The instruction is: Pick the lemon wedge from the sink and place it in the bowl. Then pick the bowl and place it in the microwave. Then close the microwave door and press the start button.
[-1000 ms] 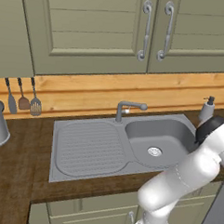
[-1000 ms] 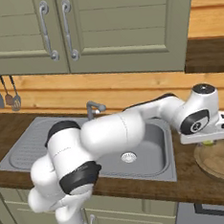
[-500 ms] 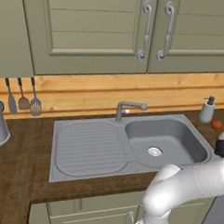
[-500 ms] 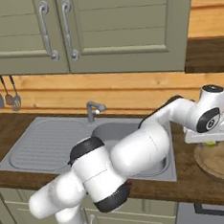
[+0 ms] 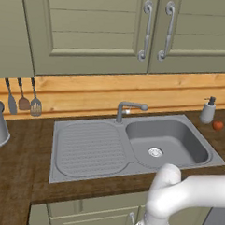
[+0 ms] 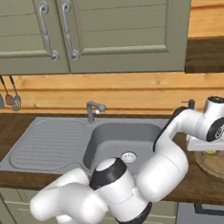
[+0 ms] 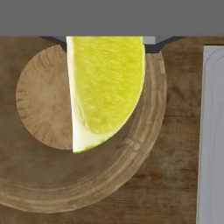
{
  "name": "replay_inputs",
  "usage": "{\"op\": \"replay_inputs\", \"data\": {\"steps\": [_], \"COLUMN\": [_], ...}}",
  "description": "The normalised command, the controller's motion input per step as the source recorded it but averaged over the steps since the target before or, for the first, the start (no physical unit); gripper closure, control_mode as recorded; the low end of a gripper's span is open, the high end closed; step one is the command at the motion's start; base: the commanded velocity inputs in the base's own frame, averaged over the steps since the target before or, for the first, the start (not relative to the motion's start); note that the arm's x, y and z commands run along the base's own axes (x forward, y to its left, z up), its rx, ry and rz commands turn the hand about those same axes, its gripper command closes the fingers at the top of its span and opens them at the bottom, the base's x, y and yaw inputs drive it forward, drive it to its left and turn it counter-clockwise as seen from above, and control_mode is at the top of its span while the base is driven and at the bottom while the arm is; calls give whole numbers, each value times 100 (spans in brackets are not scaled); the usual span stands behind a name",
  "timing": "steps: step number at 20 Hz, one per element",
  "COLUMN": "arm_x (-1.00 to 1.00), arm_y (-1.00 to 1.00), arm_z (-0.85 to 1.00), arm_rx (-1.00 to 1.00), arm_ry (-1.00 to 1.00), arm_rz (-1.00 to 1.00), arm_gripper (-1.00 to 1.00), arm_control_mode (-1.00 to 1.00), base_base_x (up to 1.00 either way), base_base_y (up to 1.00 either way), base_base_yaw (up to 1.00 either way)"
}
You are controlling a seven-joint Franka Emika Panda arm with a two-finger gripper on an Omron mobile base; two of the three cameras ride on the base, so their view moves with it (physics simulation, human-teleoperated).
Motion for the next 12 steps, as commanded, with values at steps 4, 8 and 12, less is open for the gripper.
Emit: {"op": "replay_inputs", "data": {"steps": [4, 8, 12], "arm_x": [5, 0, 11], "arm_y": [0, 0, -2], "arm_z": [-39, -42, -33], "arm_rx": [0, 0, 0], "arm_ry": [0, 0, 0], "arm_rz": [0, 0, 0], "arm_gripper": [100, 100, 100], "arm_control_mode": [-100, -100, -100], "base_base_x": [0, 0, 0], "base_base_y": [0, 0, 0], "base_base_yaw": [0, 0, 0]}}
